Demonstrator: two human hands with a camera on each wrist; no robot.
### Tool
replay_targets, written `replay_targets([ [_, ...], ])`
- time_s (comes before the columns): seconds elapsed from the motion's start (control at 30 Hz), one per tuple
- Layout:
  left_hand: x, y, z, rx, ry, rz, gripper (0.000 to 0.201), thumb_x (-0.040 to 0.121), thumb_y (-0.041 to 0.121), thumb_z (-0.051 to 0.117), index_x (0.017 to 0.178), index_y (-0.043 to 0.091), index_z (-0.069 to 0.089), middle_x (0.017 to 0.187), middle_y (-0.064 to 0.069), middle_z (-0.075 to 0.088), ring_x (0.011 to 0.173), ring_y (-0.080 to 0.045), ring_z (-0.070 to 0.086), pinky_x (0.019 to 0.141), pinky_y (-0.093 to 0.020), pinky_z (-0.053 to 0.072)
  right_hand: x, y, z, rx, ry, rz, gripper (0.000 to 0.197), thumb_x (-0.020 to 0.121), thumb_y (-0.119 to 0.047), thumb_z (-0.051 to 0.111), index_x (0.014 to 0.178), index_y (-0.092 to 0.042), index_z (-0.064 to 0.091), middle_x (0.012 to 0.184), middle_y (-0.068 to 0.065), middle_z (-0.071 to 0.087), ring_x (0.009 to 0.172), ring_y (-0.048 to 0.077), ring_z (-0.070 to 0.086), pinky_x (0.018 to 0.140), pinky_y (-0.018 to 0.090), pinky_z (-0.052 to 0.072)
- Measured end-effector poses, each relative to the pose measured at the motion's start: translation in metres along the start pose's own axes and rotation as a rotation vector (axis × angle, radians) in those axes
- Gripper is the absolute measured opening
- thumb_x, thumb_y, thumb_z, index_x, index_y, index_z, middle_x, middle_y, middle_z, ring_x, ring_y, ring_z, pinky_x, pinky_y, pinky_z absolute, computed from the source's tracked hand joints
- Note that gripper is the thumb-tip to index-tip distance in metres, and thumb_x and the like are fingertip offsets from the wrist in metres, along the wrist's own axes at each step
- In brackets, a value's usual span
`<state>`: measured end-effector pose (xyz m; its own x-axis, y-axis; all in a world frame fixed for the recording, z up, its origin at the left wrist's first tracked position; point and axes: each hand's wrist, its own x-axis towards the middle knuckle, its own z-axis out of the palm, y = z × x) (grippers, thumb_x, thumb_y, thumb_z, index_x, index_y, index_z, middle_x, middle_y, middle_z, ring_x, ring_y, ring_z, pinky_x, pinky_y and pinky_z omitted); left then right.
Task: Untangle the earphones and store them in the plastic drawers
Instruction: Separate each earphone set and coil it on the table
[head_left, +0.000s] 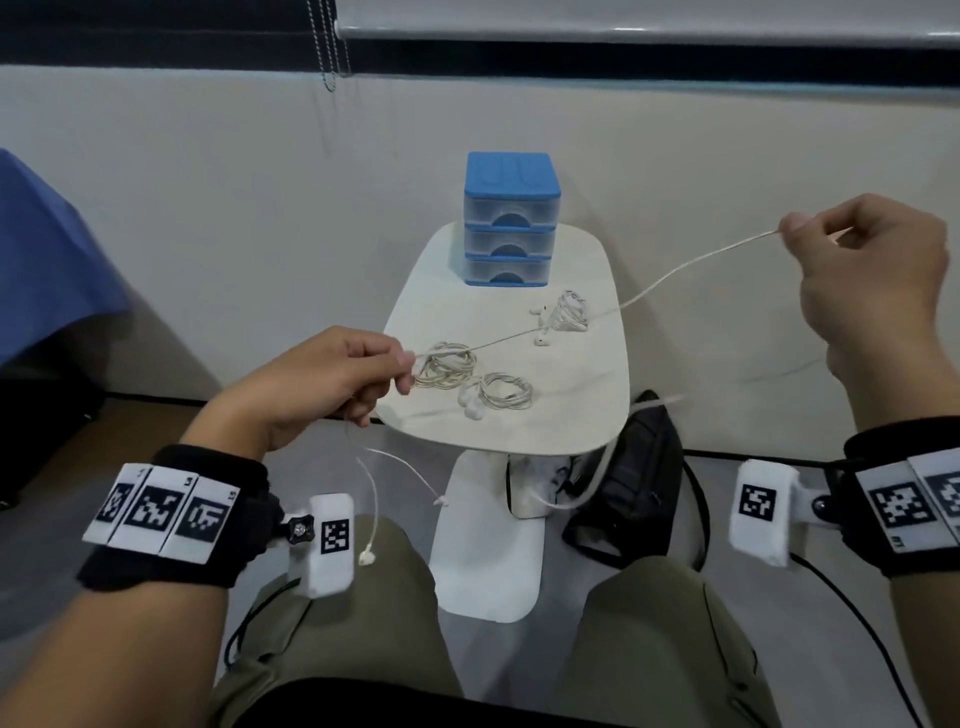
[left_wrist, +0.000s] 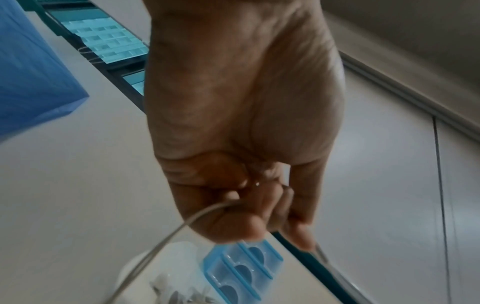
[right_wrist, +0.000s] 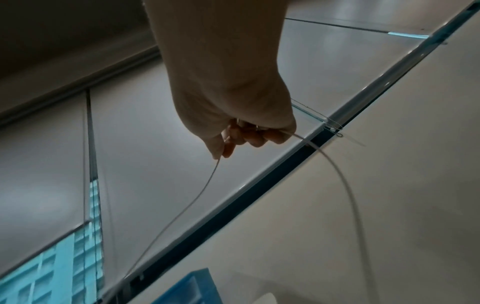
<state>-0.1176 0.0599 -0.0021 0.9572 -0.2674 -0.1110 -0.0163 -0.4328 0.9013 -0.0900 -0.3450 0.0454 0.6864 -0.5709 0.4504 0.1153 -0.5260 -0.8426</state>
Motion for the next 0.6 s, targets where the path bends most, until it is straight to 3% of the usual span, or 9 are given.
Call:
replay_targets([
  [0.1,0.001,0.015,0.01,-0.049,0.033,0.079,0.035,0.105,0.033,0.054,0.089,0.005,0.067,0.064,0.001,0.029,0.054,-0.013,0.024,0.049,-0.023,0.029,-0.008,0.01,0.008,-0.159,-0.224,0.059,0.017,0.089,-0.031,0.073,0.085,-0.014,0.072,0.076,0.002,0.064,0.068,0.018,0.055,0.066,0.026,0.041],
  [0.17,0.003,0.029,0.022,-0.062,-0.013,0.136,0.034,0.106,0.033,0.054,0.09,0.006,0.068,0.064,0.001,0.029,0.053,-0.012,0.021,0.045,-0.02,0.02,-0.023,0.005,0.017,-0.255,-0.404,0.07,0.01,0.089,-0.023,0.073,0.098,-0.02,0.076,0.095,0.004,0.072,0.089,0.019,0.063,0.078,0.029,0.045],
  [0.27,0.006,0.049,0.043,-0.034,-0.126,0.173,0.03,0.105,0.031,0.056,0.09,0.009,0.071,0.062,0.003,0.029,0.052,-0.011,0.019,0.043,-0.019,0.017,-0.054,-0.021,0.035,-0.08,-0.776,-0.036,0.035,0.091,-0.014,0.073,0.124,-0.025,0.071,0.12,-0.003,0.071,0.116,0.012,0.064,0.102,0.032,0.049],
  [0.33,0.01,0.057,0.052,-0.051,-0.164,0.173,0.03,0.105,0.027,0.056,0.094,0.006,0.073,0.06,0.004,0.029,0.051,-0.011,0.018,0.044,-0.019,0.017,-0.08,-0.042,0.047,0.129,-1.142,-0.076,0.036,0.094,-0.007,0.069,0.129,-0.016,0.067,0.124,0.003,0.072,0.119,0.011,0.065,0.107,0.03,0.048],
  [0.4,0.013,0.059,0.053,-0.1,-0.169,0.17,0.03,0.106,0.025,0.055,0.099,0.002,0.073,0.061,0.004,0.03,0.051,-0.012,0.017,0.043,-0.02,0.016,-0.095,-0.049,0.059,0.167,-1.332,-0.127,0.023,0.1,-0.008,0.062,0.121,-0.001,0.066,0.108,0.012,0.073,0.104,0.024,0.07,0.099,0.03,0.053],
  [0.5,0.014,0.049,0.046,-0.206,-0.145,0.132,0.03,0.106,0.025,0.054,0.105,0.002,0.074,0.063,0.002,0.031,0.048,-0.01,0.019,0.041,-0.019,0.021,-0.092,-0.047,0.067,0.144,-1.278,-0.139,0.028,0.107,-0.021,0.053,0.101,0.002,0.068,0.066,0.001,0.054,0.066,0.015,0.058,0.072,0.023,0.05],
  [0.6,0.013,0.035,0.04,-0.276,-0.143,0.084,0.03,0.105,0.024,0.055,0.093,0.003,0.074,0.06,0.002,0.033,0.046,-0.011,0.026,0.042,-0.019,0.028,-0.075,-0.039,0.064,0.093,-1.098,-0.19,0.035,0.11,-0.023,0.047,0.087,-0.005,0.067,0.057,-0.005,0.042,0.058,0.013,0.046,0.067,0.029,0.04],
])
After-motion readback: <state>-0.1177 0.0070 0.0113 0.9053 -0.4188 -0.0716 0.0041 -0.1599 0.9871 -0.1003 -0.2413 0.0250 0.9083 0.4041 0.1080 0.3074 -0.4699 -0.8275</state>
